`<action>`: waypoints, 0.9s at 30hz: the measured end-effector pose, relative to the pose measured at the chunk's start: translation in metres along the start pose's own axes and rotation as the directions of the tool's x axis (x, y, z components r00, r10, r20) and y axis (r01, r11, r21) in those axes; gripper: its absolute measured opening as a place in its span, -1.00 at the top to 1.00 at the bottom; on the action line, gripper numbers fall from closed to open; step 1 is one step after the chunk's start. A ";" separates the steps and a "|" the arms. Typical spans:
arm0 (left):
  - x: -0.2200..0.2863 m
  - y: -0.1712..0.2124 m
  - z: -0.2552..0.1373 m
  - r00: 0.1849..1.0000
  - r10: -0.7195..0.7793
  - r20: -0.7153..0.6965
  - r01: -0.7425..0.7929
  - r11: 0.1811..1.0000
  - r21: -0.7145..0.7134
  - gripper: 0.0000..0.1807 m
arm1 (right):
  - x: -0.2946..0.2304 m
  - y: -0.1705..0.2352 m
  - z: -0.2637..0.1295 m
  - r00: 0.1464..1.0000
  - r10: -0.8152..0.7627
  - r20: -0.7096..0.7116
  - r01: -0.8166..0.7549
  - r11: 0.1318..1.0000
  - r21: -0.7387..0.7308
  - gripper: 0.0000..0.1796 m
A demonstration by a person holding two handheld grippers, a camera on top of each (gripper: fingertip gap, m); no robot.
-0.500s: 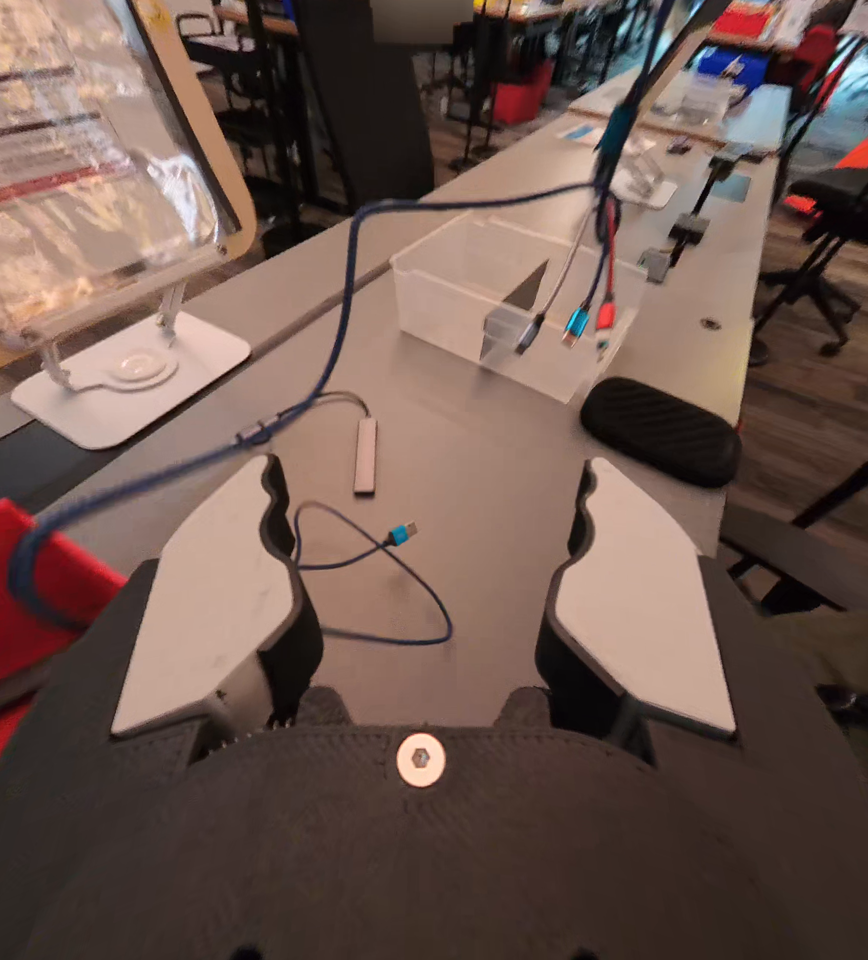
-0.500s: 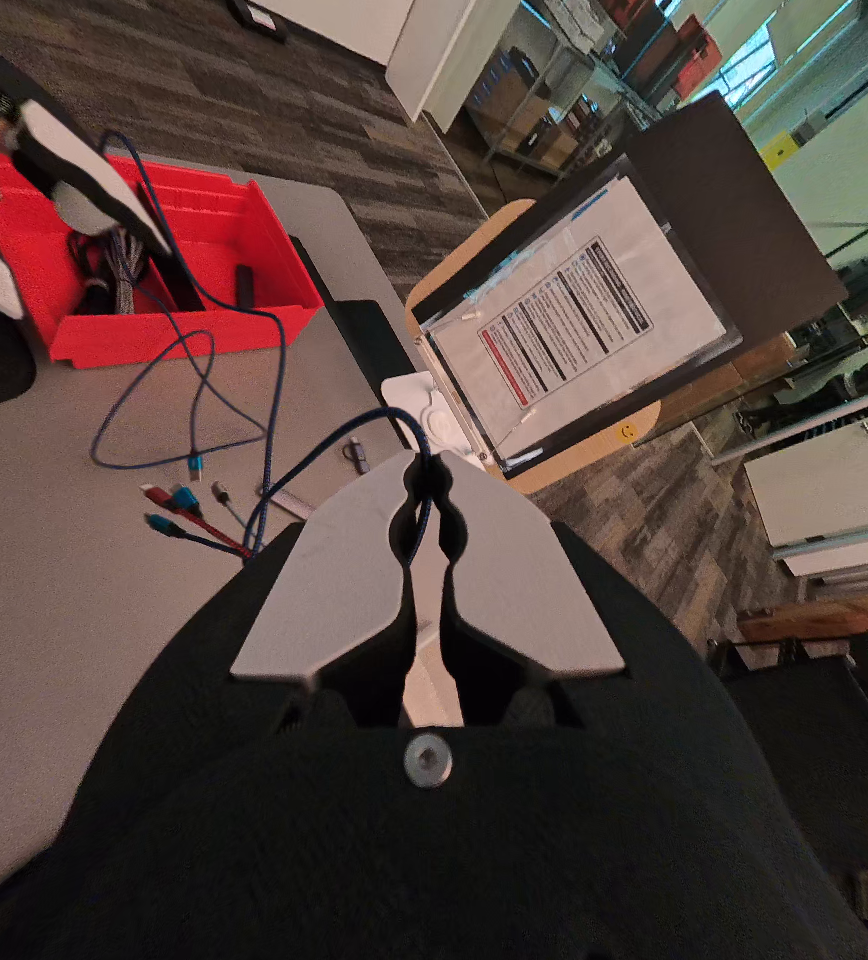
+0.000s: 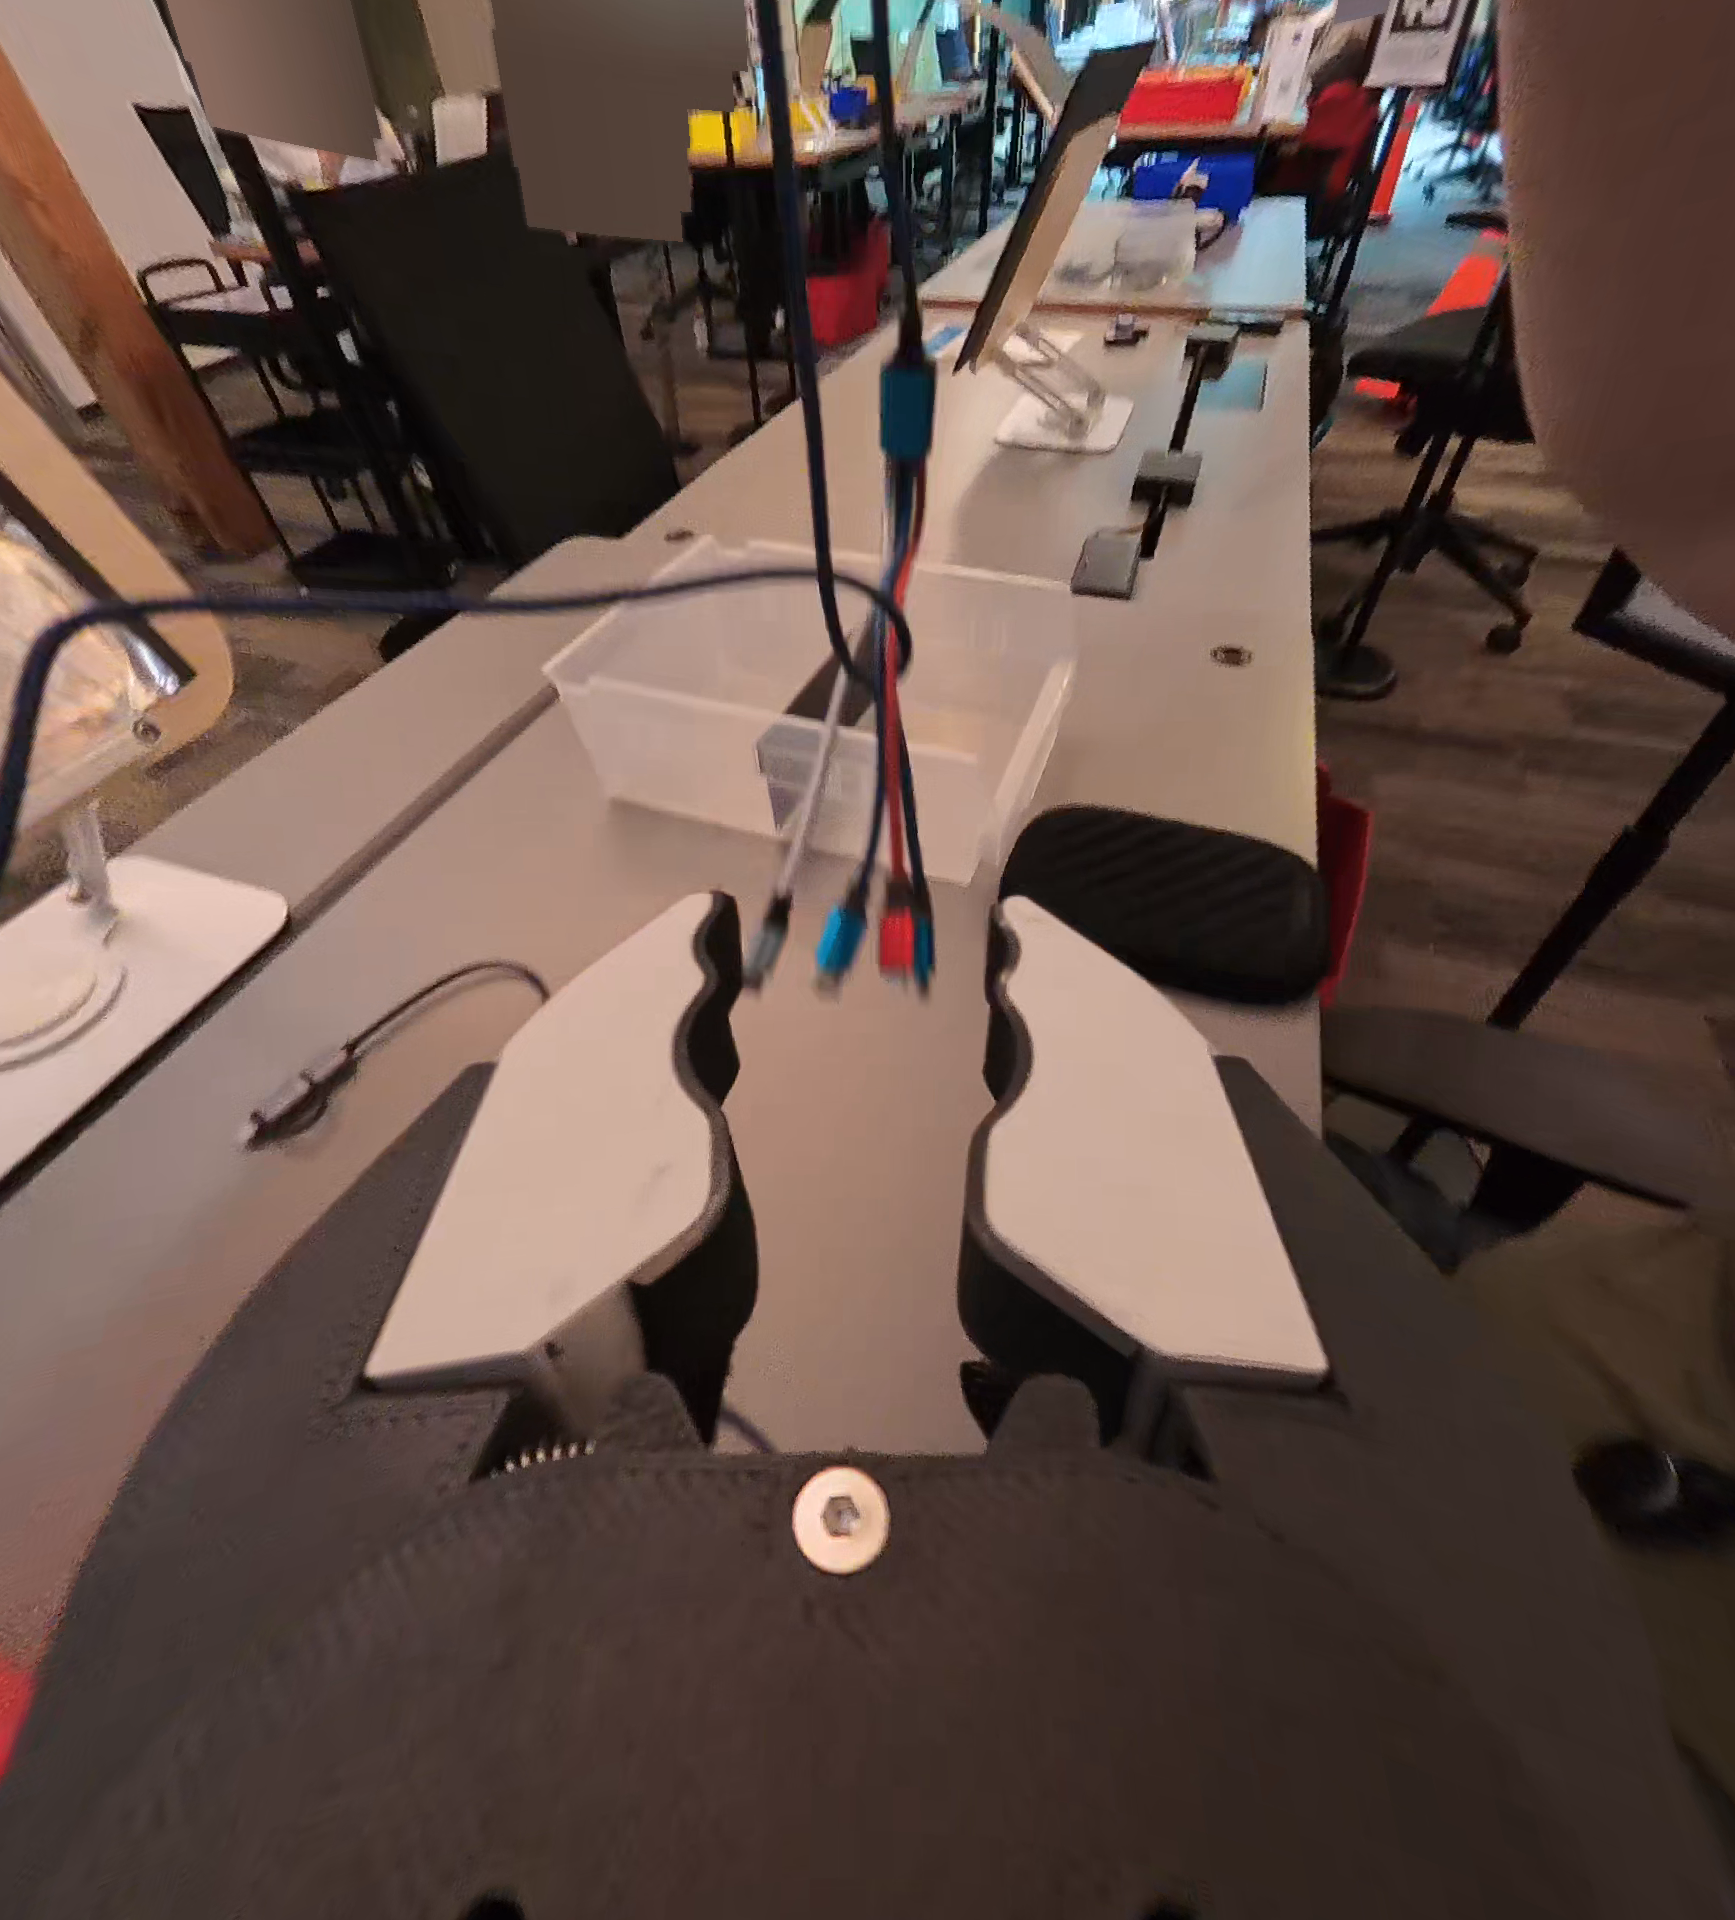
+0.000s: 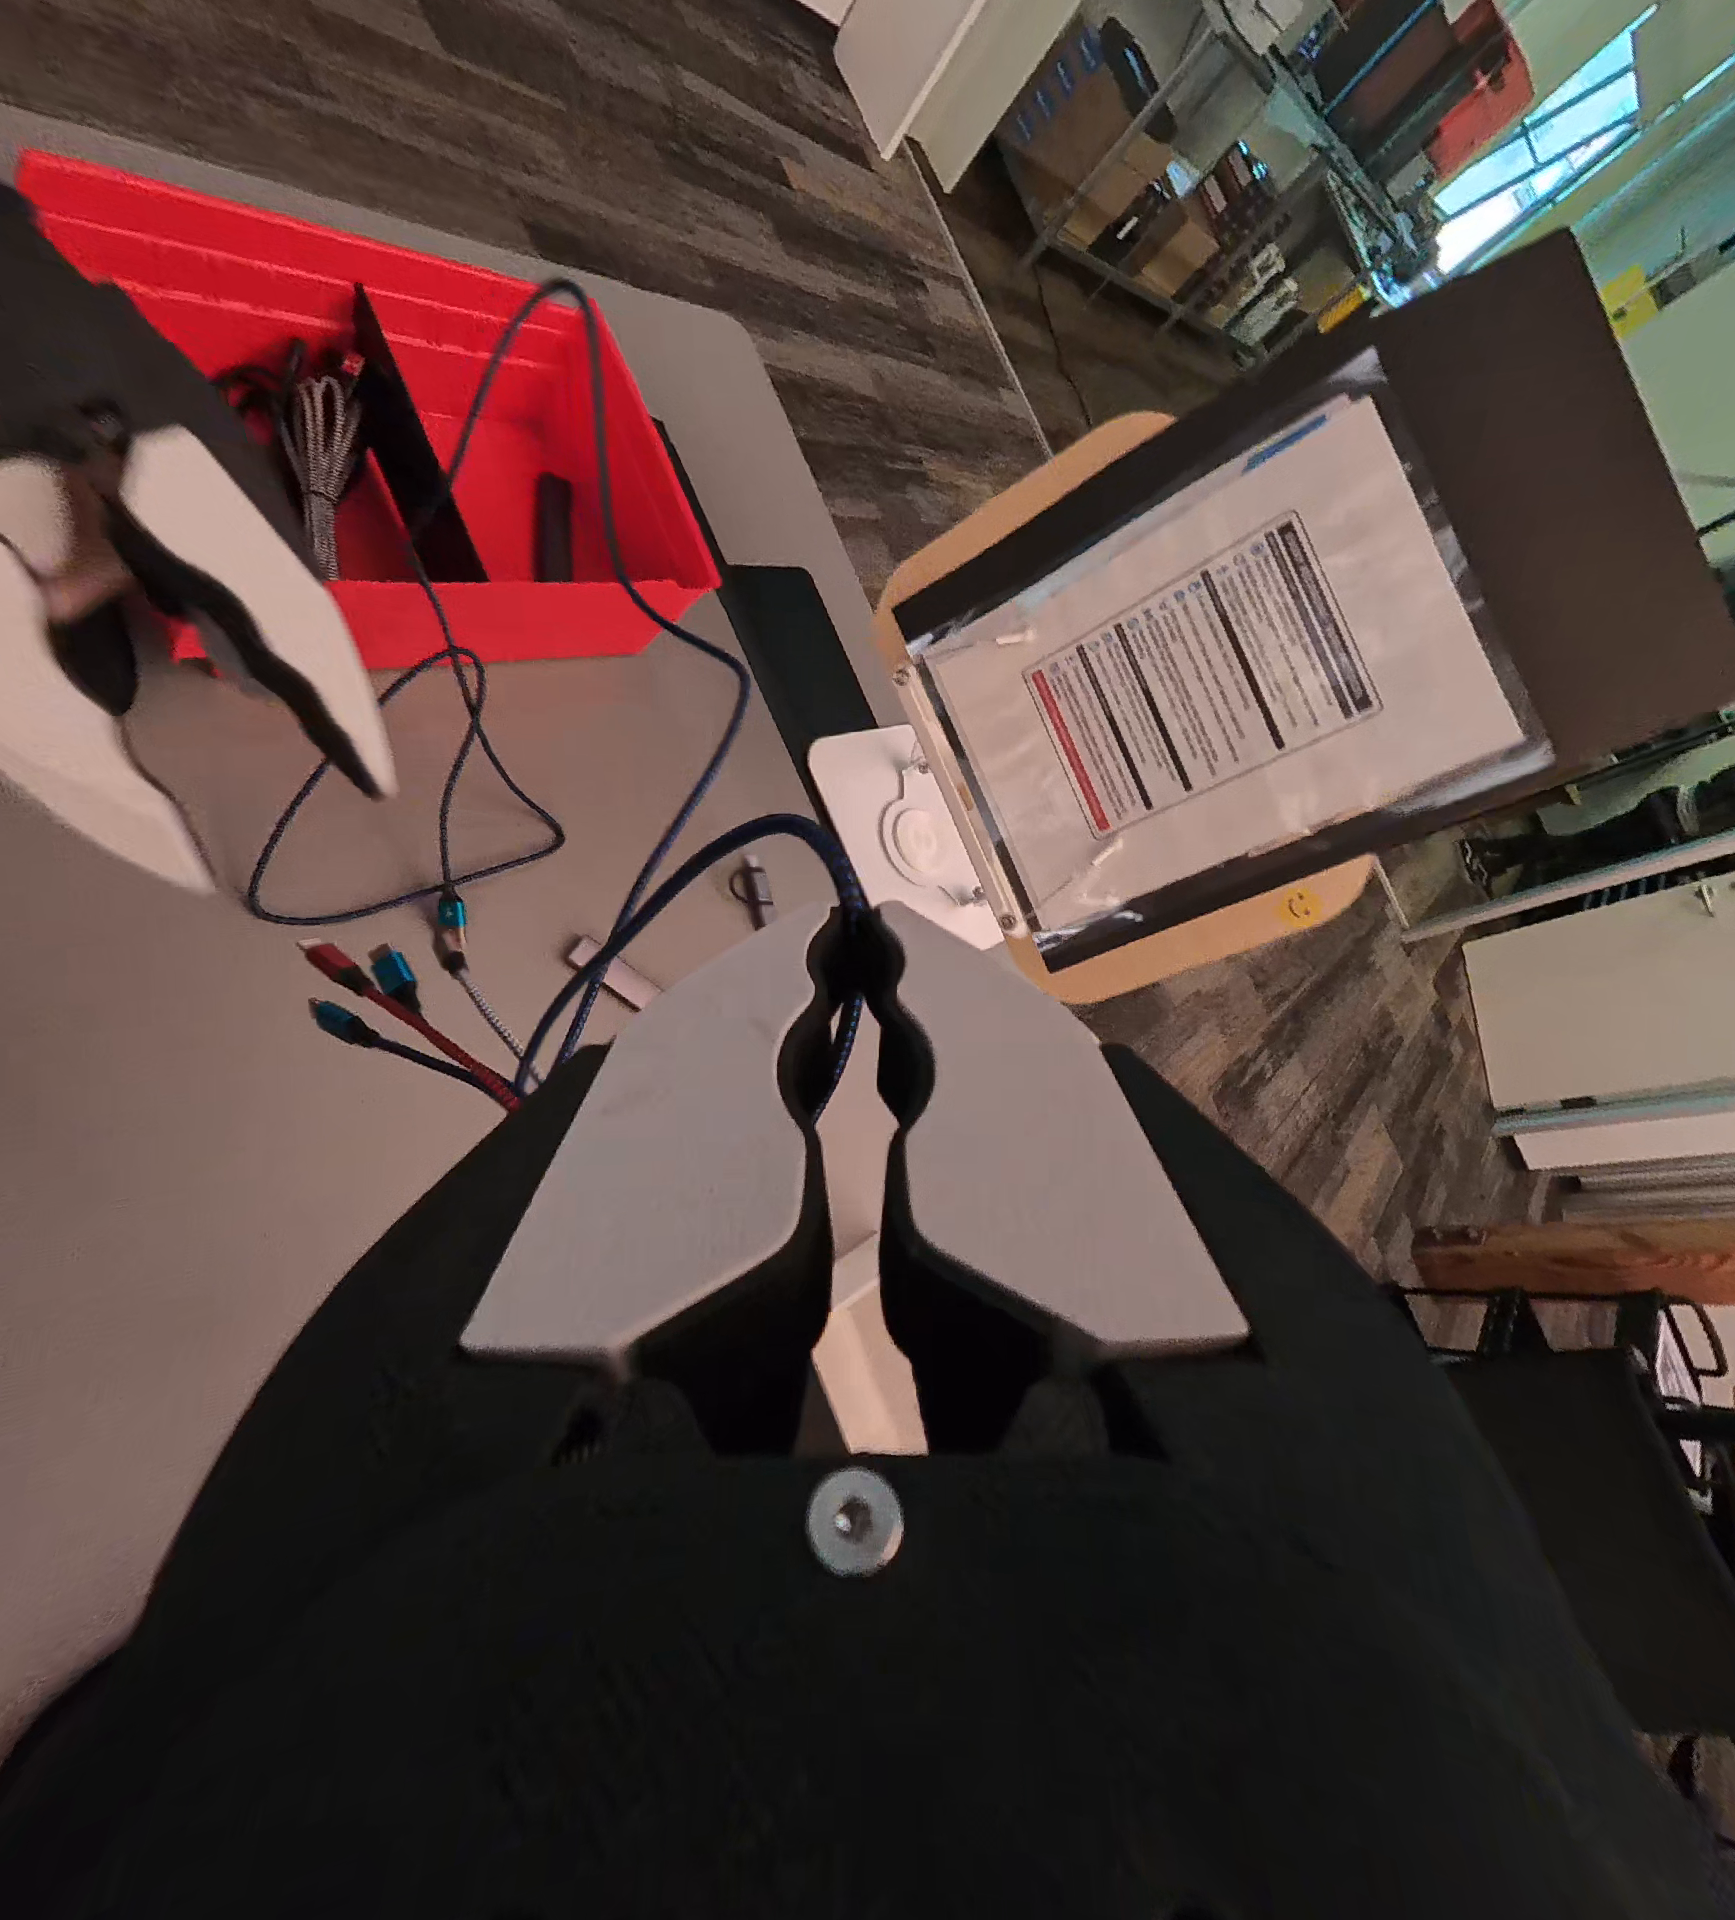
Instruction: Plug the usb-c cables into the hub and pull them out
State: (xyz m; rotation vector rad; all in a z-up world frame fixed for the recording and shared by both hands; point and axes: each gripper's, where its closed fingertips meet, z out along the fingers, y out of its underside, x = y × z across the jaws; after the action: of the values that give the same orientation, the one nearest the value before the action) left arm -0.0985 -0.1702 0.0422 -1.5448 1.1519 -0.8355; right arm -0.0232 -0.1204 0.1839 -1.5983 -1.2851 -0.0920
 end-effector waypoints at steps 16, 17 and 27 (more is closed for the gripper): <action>0.001 -0.035 0.070 0.993 0.006 -0.114 0.004 0.996 0.088 0.83 | -0.006 0.005 0.000 0.998 0.048 0.045 -0.049 0.999 0.018 0.96; 0.002 -0.034 0.073 0.994 0.019 -0.109 -0.010 0.997 0.077 0.72 | -0.006 0.007 0.000 0.997 0.058 0.052 -0.059 0.998 0.021 0.96; 0.009 -0.040 0.094 0.993 0.039 -0.109 -0.034 0.998 0.043 0.75 | 0.000 0.015 -0.011 0.971 0.189 0.149 -0.203 0.975 0.090 0.96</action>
State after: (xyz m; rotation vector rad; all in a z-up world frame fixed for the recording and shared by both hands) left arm 0.0008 -0.1483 0.0559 -1.4549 1.2310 -0.9241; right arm -0.0061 -0.1266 0.1791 -1.6551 -1.2092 0.2106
